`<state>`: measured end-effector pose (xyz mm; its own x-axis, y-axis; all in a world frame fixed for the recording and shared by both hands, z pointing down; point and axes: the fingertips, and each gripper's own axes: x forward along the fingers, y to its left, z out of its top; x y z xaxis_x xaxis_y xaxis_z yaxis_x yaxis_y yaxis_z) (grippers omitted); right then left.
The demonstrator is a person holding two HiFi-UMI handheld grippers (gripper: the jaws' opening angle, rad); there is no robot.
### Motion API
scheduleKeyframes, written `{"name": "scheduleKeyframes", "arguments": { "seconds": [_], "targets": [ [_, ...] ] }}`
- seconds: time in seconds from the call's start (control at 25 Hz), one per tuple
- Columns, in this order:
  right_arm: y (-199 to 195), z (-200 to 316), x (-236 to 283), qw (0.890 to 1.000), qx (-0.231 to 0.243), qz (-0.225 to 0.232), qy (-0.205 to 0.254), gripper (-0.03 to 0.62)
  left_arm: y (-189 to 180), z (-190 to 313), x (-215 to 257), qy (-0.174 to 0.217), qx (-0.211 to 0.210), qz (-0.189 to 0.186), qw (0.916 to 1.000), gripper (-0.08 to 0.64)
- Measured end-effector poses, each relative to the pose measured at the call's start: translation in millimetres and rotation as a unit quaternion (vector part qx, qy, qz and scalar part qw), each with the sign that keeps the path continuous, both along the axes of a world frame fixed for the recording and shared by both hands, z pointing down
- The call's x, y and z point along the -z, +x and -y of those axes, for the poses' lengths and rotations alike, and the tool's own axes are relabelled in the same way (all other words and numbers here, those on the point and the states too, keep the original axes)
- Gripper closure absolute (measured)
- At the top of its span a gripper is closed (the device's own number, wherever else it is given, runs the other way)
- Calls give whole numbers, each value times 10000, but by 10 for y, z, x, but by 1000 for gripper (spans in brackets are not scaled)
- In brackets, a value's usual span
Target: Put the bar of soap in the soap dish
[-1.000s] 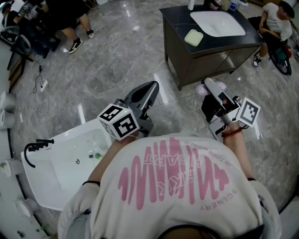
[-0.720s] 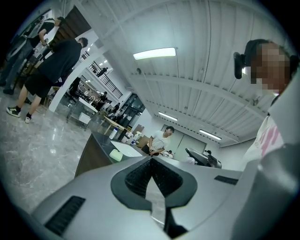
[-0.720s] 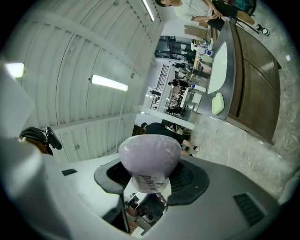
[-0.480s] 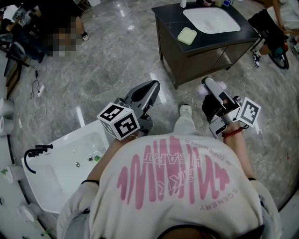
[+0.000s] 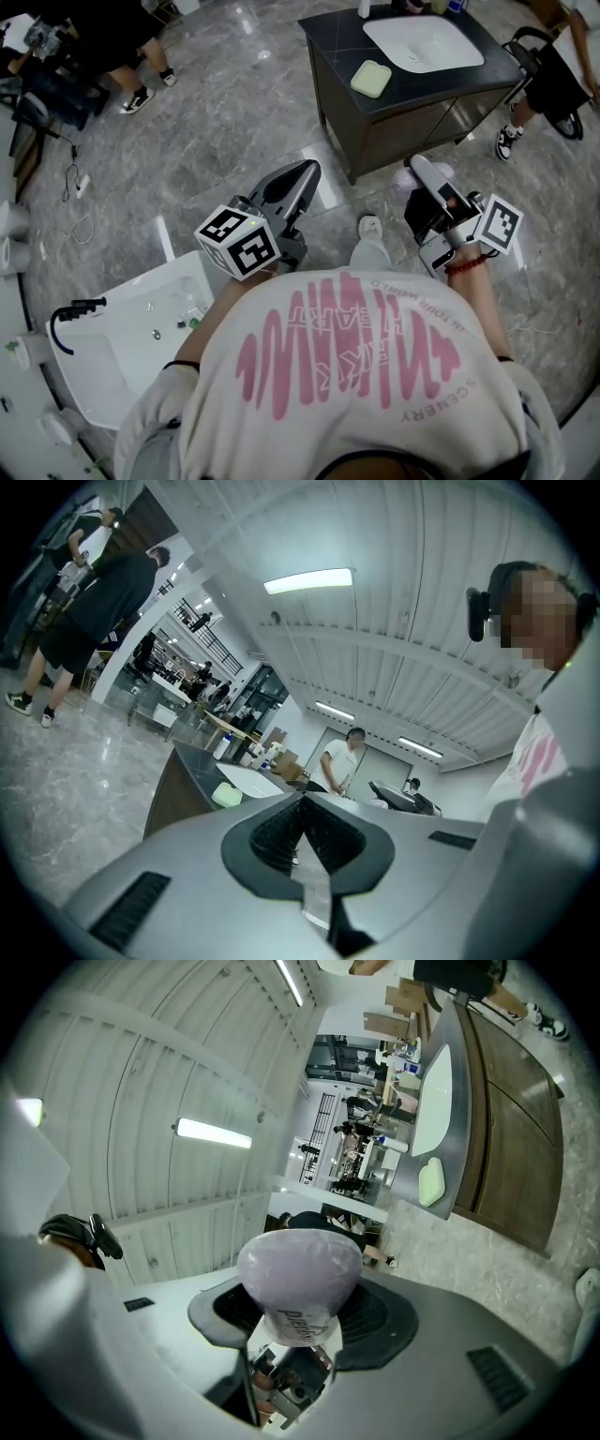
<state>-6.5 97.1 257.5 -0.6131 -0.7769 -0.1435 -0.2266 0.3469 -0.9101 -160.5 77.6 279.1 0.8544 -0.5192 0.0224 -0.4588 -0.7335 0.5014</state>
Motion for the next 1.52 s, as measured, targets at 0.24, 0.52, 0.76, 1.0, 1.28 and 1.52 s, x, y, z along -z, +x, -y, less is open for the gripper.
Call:
{"name": "scheduleKeyframes", "arguments": {
  "seconds": [0.24,0.52,0.76,1.0,1.28,1.52],
  "targets": [
    [628,762,-83,9999,65,40,-77,376,574,703,-59,-139,110,101,9998,560],
    [817,1172,-65,9997,220,42,-46,376,780,1085,-26,-131,262,144,9995,560],
    [1060,1531,-106,9995,267,47,-174,376,1060,1405,-38,-211,238,188,9993,560],
    [1272,1970,-153,9988,392,47,-279,376,1276,1783,-96,-341,330,198,9987,560],
    [1366,2392,-303,9970,662,-16,-411,376,1415,2114,-192,-430,517,263,9974,560],
    [1400,2663,-405,9946,920,-97,-472,376,1426,2335,-295,-508,815,356,9947,560]
  ]
}}
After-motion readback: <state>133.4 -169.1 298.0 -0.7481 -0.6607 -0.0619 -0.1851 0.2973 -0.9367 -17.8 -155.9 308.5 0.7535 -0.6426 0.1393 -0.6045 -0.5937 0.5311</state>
